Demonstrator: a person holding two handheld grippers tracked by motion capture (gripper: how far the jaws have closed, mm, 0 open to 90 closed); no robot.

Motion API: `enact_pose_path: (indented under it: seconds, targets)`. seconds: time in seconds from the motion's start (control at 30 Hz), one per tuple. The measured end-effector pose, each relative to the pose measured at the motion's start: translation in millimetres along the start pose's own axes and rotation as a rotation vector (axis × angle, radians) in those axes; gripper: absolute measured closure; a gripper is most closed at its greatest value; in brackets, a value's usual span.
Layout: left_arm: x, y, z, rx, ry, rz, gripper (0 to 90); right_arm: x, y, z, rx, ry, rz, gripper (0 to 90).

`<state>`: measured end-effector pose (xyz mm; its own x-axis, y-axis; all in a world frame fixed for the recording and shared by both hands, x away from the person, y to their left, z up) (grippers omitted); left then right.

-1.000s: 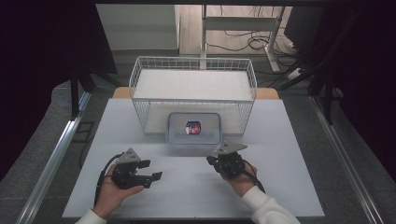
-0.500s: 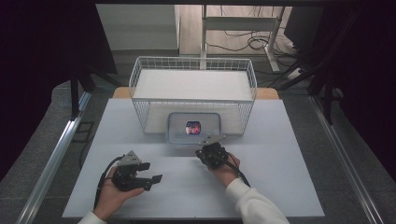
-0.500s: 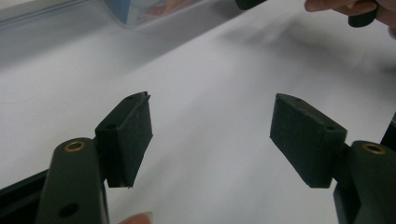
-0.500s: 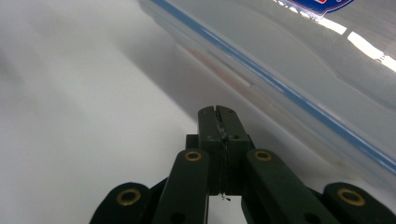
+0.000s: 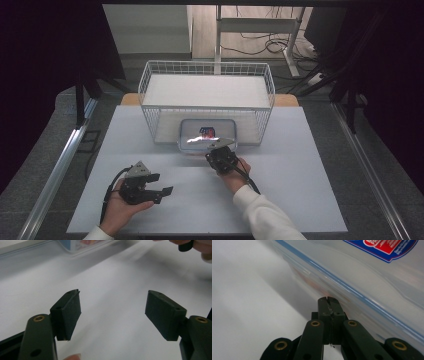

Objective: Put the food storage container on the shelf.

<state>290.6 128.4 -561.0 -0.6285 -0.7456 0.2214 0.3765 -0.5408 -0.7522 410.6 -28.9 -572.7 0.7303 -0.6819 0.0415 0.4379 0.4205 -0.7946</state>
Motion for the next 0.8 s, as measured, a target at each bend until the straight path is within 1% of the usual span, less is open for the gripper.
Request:
enact_pose_path:
  seconds: [0.07,0.17,0.23,0.37,0.47,0.53,0.63,0.8]
  targets:
    - [-0.1,0.4,-0.1,-0.002,0.000,0.001,28.6,1.5,-1.8,5.9,0.012,0.003,-0.004,88.8]
    - [0.0,0.0,-0.2,-0.002,0.001,0.001,28.6,5.6,-1.9,13.4,0.025,0.036,-0.005,88.8]
    - [-0.7,-0.6,0.0,0.001,-0.001,0.002,28.6,8.3,0.8,15.9,0.022,0.060,0.002,88.8]
    - [-1.3,-0.3,1.0,0.003,-0.012,-0.012,28.6,12.5,5.0,21.3,0.024,0.079,0.000,88.8]
    - [-1.5,-0.7,0.8,0.004,-0.011,-0.011,28.6,16.8,8.0,25.6,0.020,0.084,-0.015,88.8]
    - [-1.8,-1.4,1.1,0.007,-0.012,-0.011,28.6,21.7,9.0,27.4,0.014,0.086,-0.035,88.7]
    - [-2.5,-1.7,1.0,0.006,-0.010,-0.011,28.6,31.0,9.6,29.1,0.004,0.110,-0.052,88.8]
    - [-2.7,-1.0,0.9,0.003,-0.008,-0.013,28.6,41.9,11.4,32.1,0.000,0.137,-0.062,88.8]
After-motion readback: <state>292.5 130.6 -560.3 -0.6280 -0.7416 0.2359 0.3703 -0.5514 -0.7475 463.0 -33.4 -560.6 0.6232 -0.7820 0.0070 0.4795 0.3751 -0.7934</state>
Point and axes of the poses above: each handheld gripper's, and its own axes: y roughly forward along the jaws, z roughly out of its top, x roughly to its right, the point moved 10 cm from there along y, roughly forward along the jaws, and after that the axes turned 9 degrees about -x, right-handed, at the moved point
